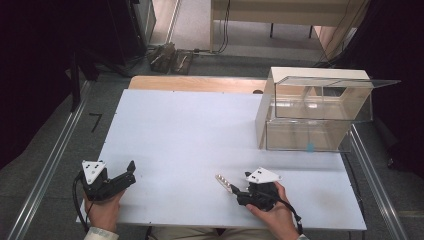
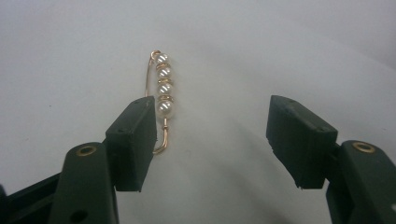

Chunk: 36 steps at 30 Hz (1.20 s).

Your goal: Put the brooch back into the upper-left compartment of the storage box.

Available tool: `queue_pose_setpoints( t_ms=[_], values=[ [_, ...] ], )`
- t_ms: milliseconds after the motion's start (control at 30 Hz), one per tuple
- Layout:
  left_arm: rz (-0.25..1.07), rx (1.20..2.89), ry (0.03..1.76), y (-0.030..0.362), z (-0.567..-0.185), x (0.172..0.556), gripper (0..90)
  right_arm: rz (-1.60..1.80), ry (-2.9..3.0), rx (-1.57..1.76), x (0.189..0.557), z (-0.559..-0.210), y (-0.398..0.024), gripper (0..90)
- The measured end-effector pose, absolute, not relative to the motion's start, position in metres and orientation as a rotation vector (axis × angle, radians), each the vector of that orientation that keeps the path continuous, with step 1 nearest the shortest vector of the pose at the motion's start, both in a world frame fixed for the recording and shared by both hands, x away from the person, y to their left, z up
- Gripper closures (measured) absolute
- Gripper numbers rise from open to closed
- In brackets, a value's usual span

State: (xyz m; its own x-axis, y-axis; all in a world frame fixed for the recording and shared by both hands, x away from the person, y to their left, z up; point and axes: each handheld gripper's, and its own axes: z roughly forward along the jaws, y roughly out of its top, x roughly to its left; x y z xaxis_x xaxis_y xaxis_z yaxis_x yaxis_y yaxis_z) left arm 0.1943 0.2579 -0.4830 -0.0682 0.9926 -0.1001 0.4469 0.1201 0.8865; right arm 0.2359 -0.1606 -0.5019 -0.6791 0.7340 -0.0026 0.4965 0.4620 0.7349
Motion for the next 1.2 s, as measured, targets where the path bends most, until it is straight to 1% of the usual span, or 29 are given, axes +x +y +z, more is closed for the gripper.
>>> queue_pose_setpoints(
  t_ms=[33, 200, 267, 300, 400, 533, 1033, 1200],
  values=[
    [0.897, 1.430, 1.630, 0.258, -0.483, 0.194, 1.6, 1.049, 2.400, 1.040, 0.236, -0.503, -0.159, 35.6],
    [0.896, 1.431, 1.630, 0.258, -0.483, 0.194, 1.7, 1.040, 2.410, 1.037, 0.235, -0.503, -0.155, 37.5],
    [0.897, 1.431, 1.629, 0.258, -0.483, 0.194, 1.7, 1.046, 2.417, 1.031, 0.235, -0.504, -0.153, 40.6],
    [0.897, 1.431, 1.629, 0.258, -0.483, 0.194, 1.7, 1.036, 2.412, 1.036, 0.234, -0.504, -0.151, 43.6],
    [0.896, 1.430, 1.629, 0.258, -0.483, 0.194, 1.6, 1.027, 2.421, 1.041, 0.235, -0.505, -0.150, 46.1],
    [0.896, 1.428, 1.628, 0.258, -0.483, 0.194, 1.7, 1.033, 2.426, 1.036, 0.233, -0.505, -0.148, 53.7],
    [0.896, 1.428, 1.626, 0.258, -0.483, 0.194, 1.7, 0.988, 2.440, 1.008, 0.230, -0.508, -0.143, 62.4],
    [0.896, 1.429, 1.626, 0.258, -0.483, 0.194, 1.6, 0.978, 2.439, 0.977, 0.226, -0.509, -0.140, 72.3]
  ],
)
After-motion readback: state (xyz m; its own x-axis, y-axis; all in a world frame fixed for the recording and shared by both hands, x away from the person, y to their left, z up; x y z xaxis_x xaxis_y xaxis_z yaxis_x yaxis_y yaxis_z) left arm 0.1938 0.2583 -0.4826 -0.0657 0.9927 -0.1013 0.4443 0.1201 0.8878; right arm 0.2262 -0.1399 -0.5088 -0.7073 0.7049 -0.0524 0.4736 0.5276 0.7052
